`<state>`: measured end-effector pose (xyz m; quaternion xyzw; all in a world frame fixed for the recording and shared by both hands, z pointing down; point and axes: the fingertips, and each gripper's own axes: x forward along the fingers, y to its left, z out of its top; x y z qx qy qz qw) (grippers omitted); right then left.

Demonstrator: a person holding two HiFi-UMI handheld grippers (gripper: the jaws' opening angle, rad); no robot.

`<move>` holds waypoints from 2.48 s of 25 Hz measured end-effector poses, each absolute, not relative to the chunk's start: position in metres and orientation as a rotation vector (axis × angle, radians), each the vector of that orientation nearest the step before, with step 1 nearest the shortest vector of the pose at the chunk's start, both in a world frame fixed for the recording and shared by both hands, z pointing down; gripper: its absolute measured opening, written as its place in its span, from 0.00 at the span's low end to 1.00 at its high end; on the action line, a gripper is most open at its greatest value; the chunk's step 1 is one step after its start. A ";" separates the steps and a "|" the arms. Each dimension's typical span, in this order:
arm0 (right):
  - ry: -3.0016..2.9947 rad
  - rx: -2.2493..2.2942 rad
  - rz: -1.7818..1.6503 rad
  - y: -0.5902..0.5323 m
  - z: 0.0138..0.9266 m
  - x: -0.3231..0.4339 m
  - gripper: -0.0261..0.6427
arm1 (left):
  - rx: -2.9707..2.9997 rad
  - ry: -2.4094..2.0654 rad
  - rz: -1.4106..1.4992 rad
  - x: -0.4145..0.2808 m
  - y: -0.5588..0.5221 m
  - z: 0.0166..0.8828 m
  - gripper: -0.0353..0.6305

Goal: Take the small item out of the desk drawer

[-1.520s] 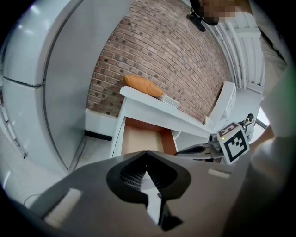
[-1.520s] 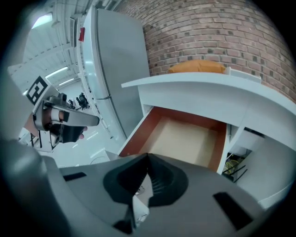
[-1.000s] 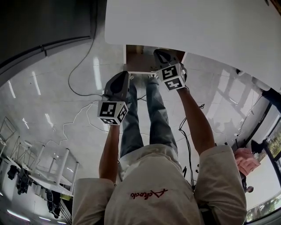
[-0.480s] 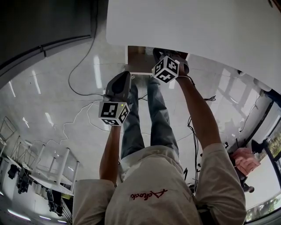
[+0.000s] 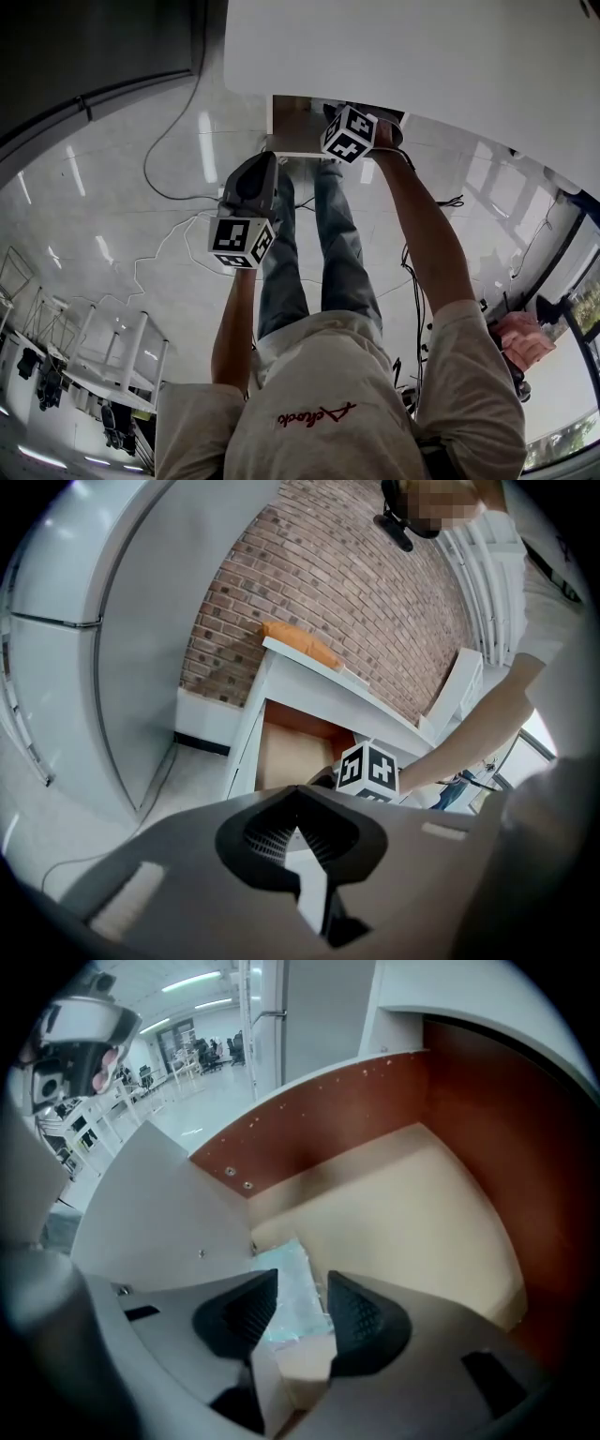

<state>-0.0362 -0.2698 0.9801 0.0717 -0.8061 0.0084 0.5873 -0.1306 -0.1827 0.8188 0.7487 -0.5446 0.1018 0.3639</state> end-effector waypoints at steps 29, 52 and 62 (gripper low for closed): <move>-1.876 0.273 -0.041 -0.271 0.966 -0.033 0.06 | 1.959 -1.404 0.262 -0.128 -0.178 0.805 0.07; -2.098 0.576 -0.066 -0.245 0.820 -0.010 0.06 | 2.075 -1.398 0.342 -0.119 -0.189 0.755 0.07; -2.166 0.782 -0.020 -0.219 0.742 0.017 0.06 | 2.103 -1.400 0.354 -0.112 -0.187 0.725 0.07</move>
